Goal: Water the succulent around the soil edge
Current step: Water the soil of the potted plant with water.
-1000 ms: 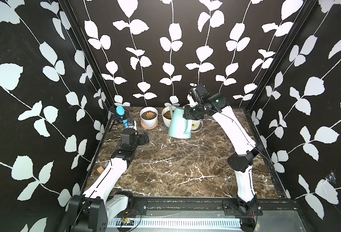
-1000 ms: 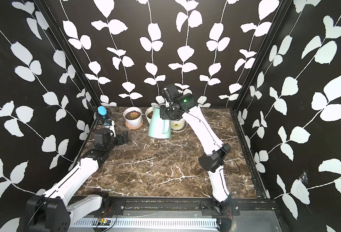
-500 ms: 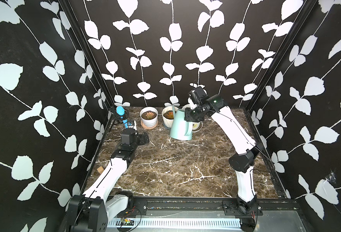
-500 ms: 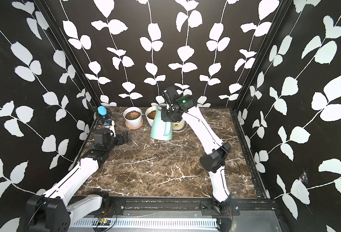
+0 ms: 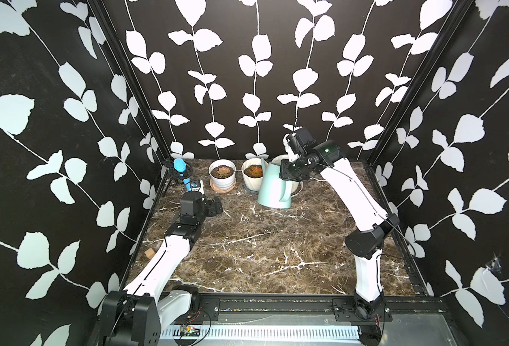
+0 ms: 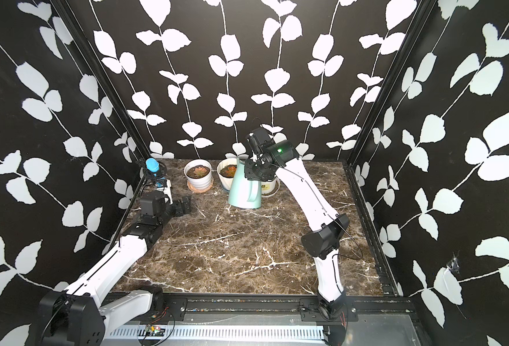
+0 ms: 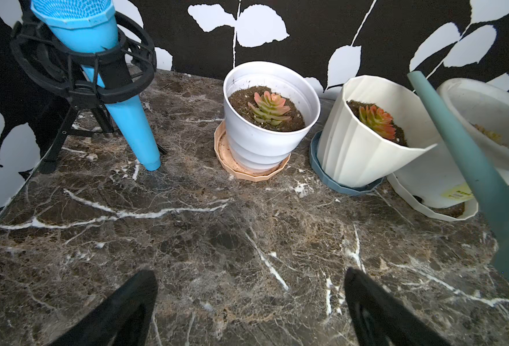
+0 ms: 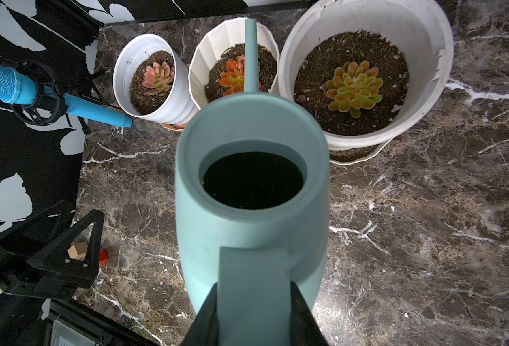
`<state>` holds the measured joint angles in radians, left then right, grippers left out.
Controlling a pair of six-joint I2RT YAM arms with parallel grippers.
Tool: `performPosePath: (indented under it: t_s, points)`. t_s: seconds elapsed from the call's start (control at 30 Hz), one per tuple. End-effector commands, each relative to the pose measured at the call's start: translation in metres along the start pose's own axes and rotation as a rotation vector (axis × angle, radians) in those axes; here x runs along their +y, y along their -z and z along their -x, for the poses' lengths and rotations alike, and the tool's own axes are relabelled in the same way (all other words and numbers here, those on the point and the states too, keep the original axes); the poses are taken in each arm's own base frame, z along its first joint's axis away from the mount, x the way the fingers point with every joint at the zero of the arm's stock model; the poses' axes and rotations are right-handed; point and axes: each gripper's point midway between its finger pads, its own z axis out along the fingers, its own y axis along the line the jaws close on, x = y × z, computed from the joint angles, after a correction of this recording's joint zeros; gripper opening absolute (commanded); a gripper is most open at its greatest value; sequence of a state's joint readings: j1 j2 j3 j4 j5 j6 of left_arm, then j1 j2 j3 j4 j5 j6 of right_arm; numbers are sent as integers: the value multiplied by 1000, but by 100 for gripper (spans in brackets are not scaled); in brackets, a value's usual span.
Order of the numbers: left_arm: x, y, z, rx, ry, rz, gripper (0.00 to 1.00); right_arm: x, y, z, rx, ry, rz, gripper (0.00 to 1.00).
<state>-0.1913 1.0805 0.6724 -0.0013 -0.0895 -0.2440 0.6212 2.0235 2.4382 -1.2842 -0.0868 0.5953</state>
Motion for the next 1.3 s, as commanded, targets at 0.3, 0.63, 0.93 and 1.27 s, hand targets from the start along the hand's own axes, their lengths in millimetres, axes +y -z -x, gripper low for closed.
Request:
performPosePath:
  t_s: [0.3, 0.63, 0.93, 1.27]
  points:
    - [-6, 7, 21, -54, 0, -17, 99, 0, 30, 3, -63, 19, 20, 0]
    - [-6, 7, 21, -55, 0, -18, 99, -5, 34, -2, -59, 24, 0, 0]
    - [-6, 7, 21, -58, 0, -19, 99, -8, 35, -7, -52, 18, -3, 0]
    - [-6, 7, 21, -56, 2, -20, 99, -12, 32, -21, -32, 6, 10, 0]
